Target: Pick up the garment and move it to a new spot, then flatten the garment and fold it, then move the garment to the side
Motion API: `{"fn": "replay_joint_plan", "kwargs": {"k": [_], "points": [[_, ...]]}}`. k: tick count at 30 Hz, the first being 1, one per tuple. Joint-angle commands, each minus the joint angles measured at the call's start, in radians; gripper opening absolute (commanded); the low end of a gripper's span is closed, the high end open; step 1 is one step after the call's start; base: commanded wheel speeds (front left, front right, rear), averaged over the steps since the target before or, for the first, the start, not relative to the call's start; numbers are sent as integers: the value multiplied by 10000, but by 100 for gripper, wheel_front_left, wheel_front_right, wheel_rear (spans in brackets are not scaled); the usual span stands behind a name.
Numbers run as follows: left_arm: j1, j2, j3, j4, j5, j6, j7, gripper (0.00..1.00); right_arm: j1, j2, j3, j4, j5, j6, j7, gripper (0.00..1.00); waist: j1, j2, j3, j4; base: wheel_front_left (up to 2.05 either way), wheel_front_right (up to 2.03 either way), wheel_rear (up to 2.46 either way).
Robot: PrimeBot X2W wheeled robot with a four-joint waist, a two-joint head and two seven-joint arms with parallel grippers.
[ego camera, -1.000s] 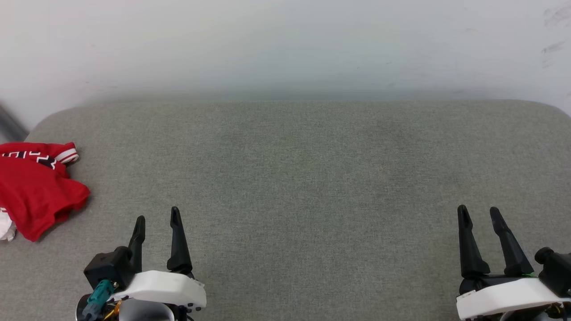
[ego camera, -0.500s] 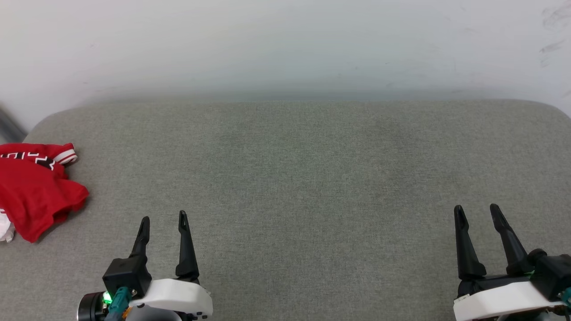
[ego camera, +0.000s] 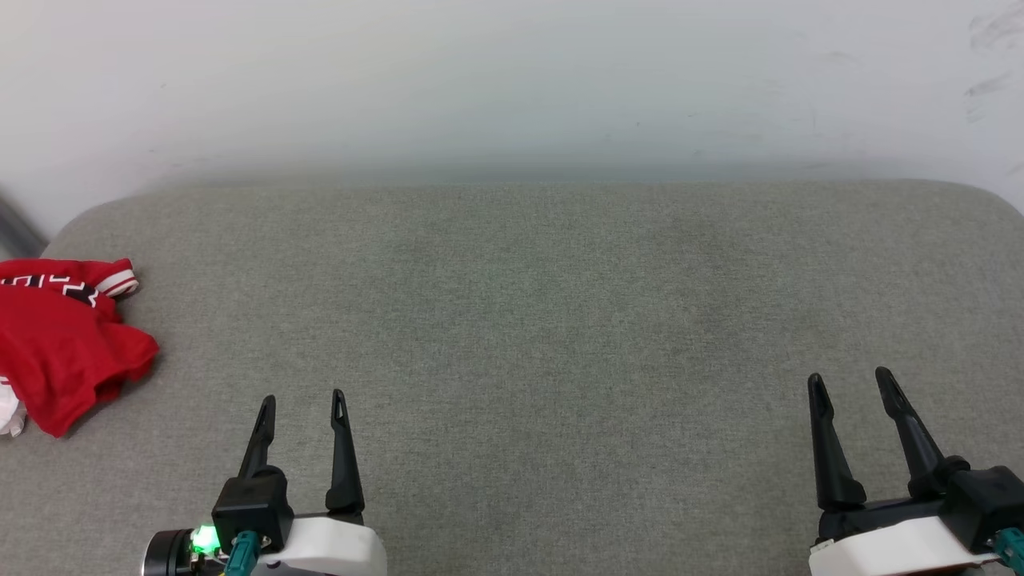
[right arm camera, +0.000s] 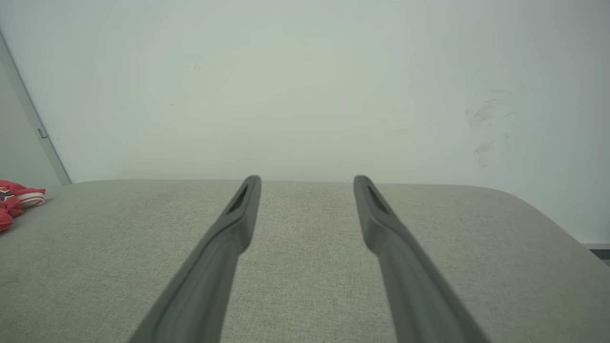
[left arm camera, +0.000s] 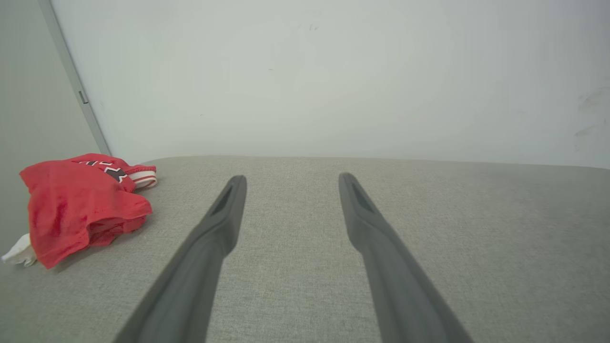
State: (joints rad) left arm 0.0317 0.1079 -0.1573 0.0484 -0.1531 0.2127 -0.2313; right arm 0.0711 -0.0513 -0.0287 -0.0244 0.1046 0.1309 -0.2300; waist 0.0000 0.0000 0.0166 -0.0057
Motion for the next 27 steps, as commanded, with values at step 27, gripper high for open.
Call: {"fn": "replay_joint_plan", "kwargs": {"k": [27], "points": [[275,-507,686,222,885,-595,-346,100,303,20,-127,26,53,-3,-355,100,0,0,68,9,0,0,0]]}}
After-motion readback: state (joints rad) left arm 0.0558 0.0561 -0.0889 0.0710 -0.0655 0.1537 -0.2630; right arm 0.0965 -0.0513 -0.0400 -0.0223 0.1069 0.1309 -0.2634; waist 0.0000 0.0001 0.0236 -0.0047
